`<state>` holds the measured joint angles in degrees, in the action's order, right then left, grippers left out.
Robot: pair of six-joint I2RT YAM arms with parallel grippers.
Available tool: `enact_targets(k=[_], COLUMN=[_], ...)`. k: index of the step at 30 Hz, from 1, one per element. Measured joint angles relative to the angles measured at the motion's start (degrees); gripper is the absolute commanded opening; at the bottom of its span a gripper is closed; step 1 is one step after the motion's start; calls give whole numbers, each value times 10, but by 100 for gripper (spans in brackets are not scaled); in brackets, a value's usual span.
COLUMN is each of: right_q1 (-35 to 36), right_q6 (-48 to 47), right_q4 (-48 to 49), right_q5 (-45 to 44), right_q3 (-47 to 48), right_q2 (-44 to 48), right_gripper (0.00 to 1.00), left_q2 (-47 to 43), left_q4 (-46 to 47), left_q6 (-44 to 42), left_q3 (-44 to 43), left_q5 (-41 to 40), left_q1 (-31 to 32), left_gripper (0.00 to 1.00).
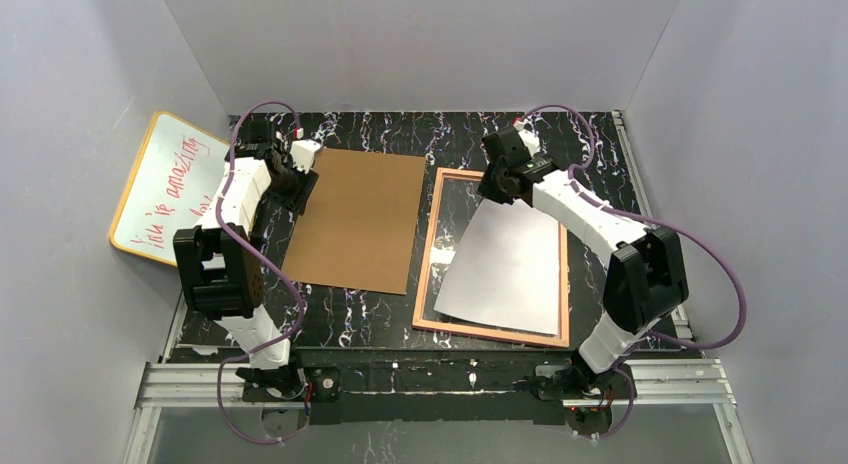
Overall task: Put the photo into the frame
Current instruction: Turn over the photo from the photo frame.
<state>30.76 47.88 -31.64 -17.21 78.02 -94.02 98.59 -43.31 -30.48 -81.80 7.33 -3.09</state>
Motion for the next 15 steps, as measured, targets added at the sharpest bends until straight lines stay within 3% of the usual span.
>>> enact_targets(k=[10, 15], right_q1=[0, 0], right_q6=[-23, -28], right_q4=[-15, -15], right_q5=[18, 37], right_q3=[19, 19], right_q2=[-28, -32], right_gripper=[2, 28], left_q2=[0, 0], left_q4=[0, 0], left_q6=[0, -1], left_q3=[0, 0], left_q5=[-2, -1], left_q1=[0, 0], left_gripper=[49, 50])
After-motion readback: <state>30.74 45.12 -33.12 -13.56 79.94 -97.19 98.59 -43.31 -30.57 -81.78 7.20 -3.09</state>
